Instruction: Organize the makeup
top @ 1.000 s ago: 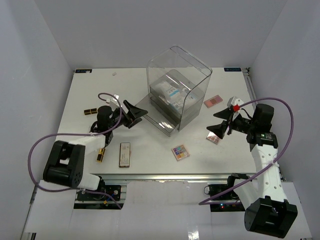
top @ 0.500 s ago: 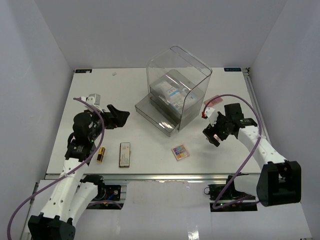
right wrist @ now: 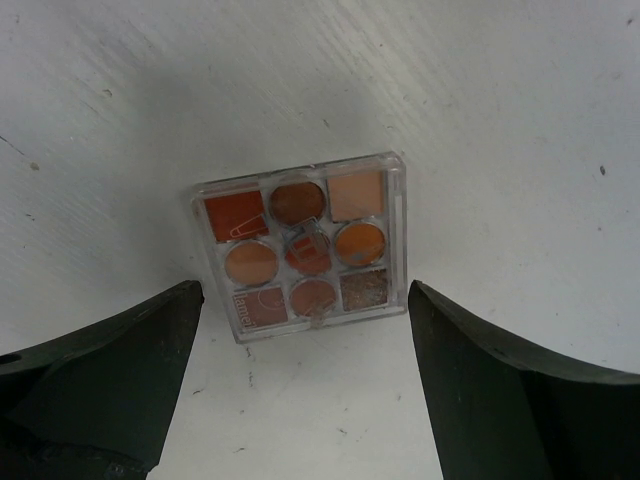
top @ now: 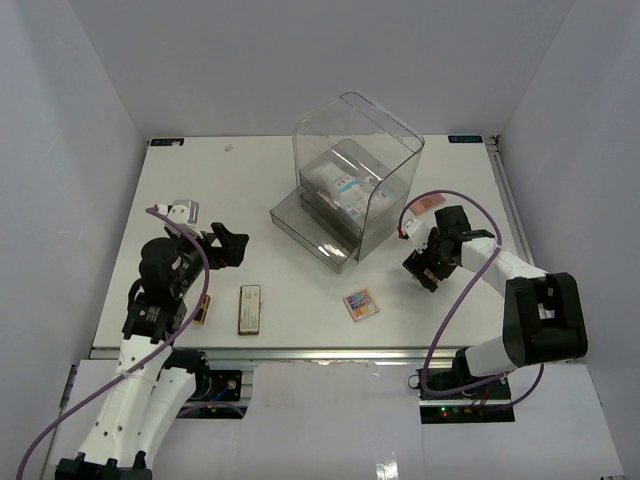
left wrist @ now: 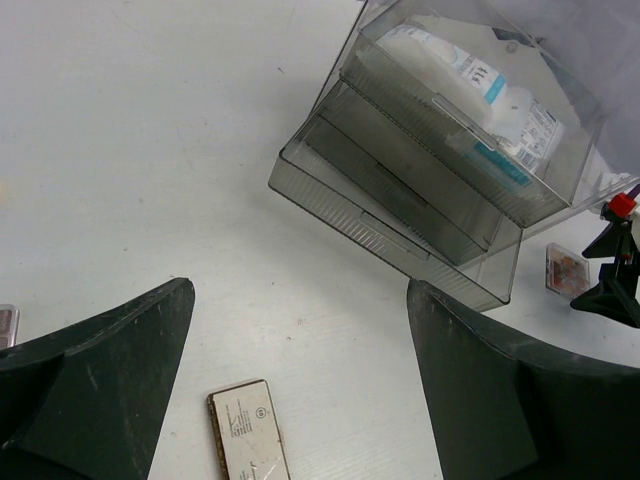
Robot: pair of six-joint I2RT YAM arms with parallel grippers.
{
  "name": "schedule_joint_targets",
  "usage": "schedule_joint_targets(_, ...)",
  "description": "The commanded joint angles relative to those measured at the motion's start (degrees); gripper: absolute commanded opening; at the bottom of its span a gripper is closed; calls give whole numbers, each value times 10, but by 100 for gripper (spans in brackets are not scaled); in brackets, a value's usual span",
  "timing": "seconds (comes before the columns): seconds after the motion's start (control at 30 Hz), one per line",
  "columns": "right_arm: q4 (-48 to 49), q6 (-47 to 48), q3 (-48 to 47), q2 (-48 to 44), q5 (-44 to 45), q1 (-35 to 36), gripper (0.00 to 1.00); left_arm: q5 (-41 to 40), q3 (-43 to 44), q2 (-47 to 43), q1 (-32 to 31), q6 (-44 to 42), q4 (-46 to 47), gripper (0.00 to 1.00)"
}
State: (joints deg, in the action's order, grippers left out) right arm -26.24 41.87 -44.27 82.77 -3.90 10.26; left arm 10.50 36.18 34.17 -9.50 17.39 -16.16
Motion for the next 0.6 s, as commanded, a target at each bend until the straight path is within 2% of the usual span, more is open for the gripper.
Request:
schedule_joint_targets(0.0, 23, 35, -12, 17, -33, 1, 90, -10, -1, 0, 2, -12, -5, 98)
schedule_joint_targets(0.13, 29, 47, -10, 39, -34, 0, 91, -12, -1, -3, 3, -13, -5, 98)
schedule_joint_targets(0.27, 30, 59, -9, 50, -41, -12, 99, -13, -1, -6, 3, -12, -5, 98)
schedule_joint_targets(0.3, 27, 60, -9, 52, -44, -17, 93, -12, -1, -7, 3, -13, -4, 98)
schedule_joint_targets(0.4, 7, 69, -13, 57, -64, -28, 85, -12, -1, -6, 3, -13, -5, 98)
schedule_joint_targets(0.43, 2, 72, -15, 58, -68, -33, 79, -12, -1, -6, 2, -13, -5, 98)
schedule_joint_targets(0.57, -15, 82, -13, 55, -93, -39, 69, -11, -1, -5, 2, -12, -4, 98)
